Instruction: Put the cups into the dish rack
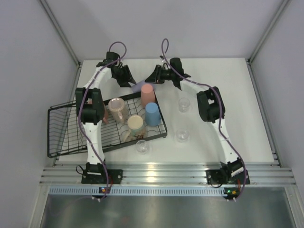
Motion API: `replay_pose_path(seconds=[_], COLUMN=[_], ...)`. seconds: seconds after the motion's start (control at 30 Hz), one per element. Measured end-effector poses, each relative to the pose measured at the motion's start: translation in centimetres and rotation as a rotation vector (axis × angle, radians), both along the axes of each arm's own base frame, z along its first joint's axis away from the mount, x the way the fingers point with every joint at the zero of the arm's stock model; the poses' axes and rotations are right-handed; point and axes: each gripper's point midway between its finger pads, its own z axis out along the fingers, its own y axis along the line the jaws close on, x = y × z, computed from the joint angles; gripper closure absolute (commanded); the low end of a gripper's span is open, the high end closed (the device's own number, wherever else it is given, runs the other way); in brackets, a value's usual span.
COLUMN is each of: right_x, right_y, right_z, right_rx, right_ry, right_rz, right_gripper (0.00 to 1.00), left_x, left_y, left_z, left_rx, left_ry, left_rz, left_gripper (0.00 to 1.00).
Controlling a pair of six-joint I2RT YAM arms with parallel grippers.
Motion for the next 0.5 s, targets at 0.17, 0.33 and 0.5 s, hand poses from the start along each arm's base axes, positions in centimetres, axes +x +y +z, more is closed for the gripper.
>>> replay_pose_path(seconds=[0.17, 0.33, 0.5], right_x=[0.0, 0.0, 0.6], right_y=[-0.3, -1.8, -4.2], right_z=[1.8, 2.5, 2.3], right_rx=[0.042, 0.038, 0.065], right_ry=[-0.011, -0.028, -0.014], right_rz=[0.012, -0.044, -0.089], right_gripper=[1.00, 1.00, 1.00], left_x=[0.7, 0.9, 0.8], left_y=[-0.7, -2.0, -3.1], left_z=[0.7, 0.8, 1.3], left_rx=[-0.040, -0.093, -0.133], left_ry=[-0.039, -0.073, -0.079], left_rz=[-0.021, -0.053, -0.067], left_gripper=[0.53, 0.48, 0.39])
